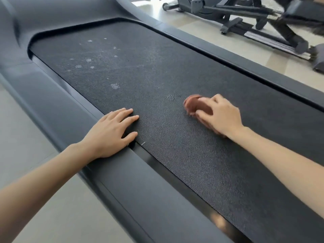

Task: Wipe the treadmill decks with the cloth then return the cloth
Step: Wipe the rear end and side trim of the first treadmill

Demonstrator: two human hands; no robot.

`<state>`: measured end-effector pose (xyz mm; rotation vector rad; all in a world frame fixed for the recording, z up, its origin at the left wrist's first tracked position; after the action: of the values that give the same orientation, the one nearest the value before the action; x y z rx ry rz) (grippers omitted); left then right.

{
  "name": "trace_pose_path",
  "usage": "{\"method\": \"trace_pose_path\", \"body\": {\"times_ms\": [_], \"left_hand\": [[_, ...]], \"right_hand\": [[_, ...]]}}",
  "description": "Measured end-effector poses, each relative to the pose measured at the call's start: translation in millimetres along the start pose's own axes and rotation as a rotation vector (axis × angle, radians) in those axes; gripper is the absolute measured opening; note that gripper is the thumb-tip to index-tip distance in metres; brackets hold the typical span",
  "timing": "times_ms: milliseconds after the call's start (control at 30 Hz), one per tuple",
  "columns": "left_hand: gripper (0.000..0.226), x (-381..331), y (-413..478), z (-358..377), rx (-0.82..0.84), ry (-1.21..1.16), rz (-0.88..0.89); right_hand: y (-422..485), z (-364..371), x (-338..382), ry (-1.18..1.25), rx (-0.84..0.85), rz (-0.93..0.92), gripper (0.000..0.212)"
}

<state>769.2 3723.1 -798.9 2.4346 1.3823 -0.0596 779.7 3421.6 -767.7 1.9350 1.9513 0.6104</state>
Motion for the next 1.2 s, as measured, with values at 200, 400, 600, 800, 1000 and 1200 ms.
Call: {"method": "trace_pose_path", "body": {"times_ms": [200, 400, 600, 800, 1000, 1200], "left_hand": [[0.067, 2, -2, 2, 0.005, 0.008, -0.016], [0.056, 2, -2, 2, 0.006, 0.005, -0.007], [0.053, 1, -3, -1, -0.020, -0.012, -0.023], [0.052, -2, -3, -2, -0.016, -0.001, -0.032], [0.054, -3, -5, -7, -0.024, 0.023, -0.114], [0.055, 0, -4, -5, -0.019, 0.027, -0.100]], "right_hand": [[71, 53, 23, -0.141, 0.009, 0.311, 0.049], [30, 38, 113, 0.122, -0.073, -0.213, 0.044], [33, 27, 15, 0.125, -0.078, 0.009, 0.045], [104, 70, -5, -0.091, -0.034, 0.252, 0.050], [47, 41, 96, 0.105, -0.017, -0.159, 0.042], [-63, -24, 106, 0.366, -0.075, -0.552, 0.042]]}}
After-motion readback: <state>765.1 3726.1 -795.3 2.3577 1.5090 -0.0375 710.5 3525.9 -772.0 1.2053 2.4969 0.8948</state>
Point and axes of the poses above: each hand's wrist, its own y-axis towards the middle knuckle, its own z-axis out of the palm, x = y × z, the point moved 6 cm from there along y, towards the middle knuckle, and after that the axes turned 15 degrees about -x, right-handed, at the moved point
